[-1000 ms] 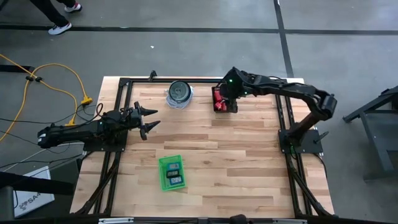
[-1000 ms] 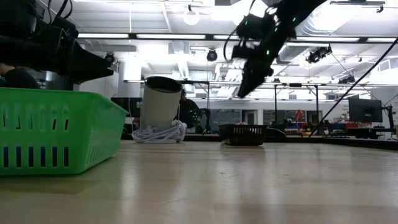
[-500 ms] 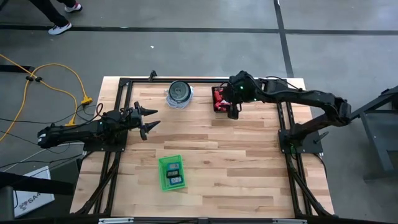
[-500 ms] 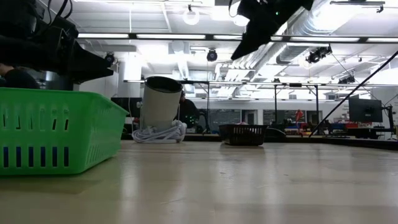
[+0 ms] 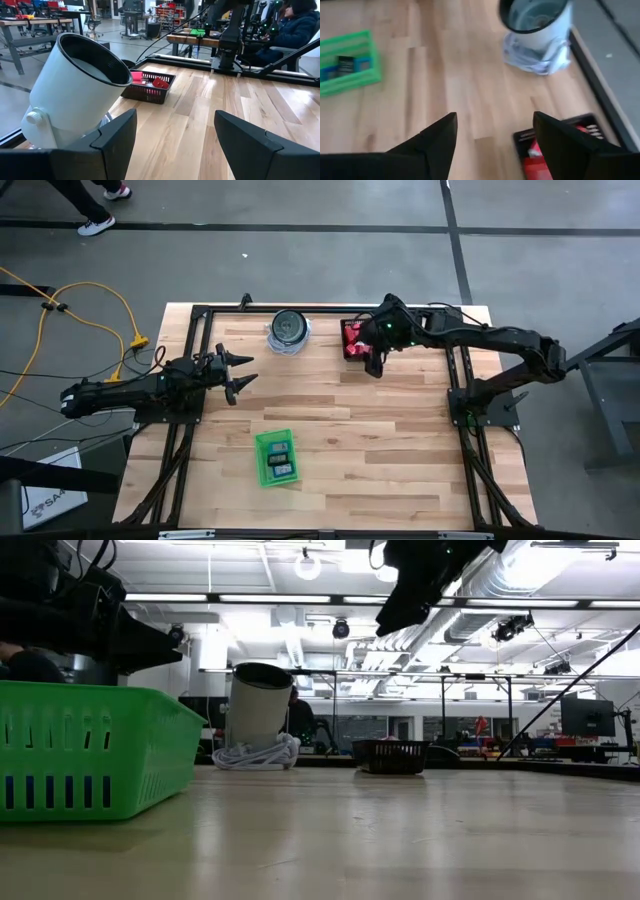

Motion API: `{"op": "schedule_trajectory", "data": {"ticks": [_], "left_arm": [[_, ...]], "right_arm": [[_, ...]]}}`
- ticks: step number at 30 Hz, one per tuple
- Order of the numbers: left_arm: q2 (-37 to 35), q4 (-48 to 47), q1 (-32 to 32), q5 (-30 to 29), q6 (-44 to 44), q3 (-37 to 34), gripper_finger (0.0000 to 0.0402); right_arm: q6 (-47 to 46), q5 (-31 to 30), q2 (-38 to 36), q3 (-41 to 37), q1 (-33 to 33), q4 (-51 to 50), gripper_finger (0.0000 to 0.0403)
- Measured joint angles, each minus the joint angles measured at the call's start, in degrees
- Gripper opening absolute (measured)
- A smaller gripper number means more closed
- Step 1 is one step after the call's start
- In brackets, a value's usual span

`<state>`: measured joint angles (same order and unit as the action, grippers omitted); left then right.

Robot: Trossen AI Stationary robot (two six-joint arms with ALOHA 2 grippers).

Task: Pick & Place Office items
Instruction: Return to Home Position

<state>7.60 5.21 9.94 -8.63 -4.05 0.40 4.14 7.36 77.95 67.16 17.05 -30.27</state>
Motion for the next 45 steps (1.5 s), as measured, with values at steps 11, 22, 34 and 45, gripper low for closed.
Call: {"op": "schedule_trajectory", "data": {"ticks": [11,22,34,45], "left_arm": [[0.0,0.0,0.0,0.0,0.0,0.0,0.0258],[0.0,0.0,0.0,0.0,0.0,0.0,0.0258],[0.0,0.0,0.0,0.0,0.0,0.0,0.0258],[0.0,0.0,0.0,0.0,0.0,0.0,0.0258]], "right_arm": [[2.2,8.2,0.0,-0.8,-4.3,1.0,0.0248],[0.5,7.5,-7.0,-15.2,-6.8,19.5,0.0248],[-3.9,0.9,-17.1,-33.6,-8.7,36.8,0.0248],[-5.2,0.0,-19.4,-46.1,-8.9,55.7,0.0248]]}}
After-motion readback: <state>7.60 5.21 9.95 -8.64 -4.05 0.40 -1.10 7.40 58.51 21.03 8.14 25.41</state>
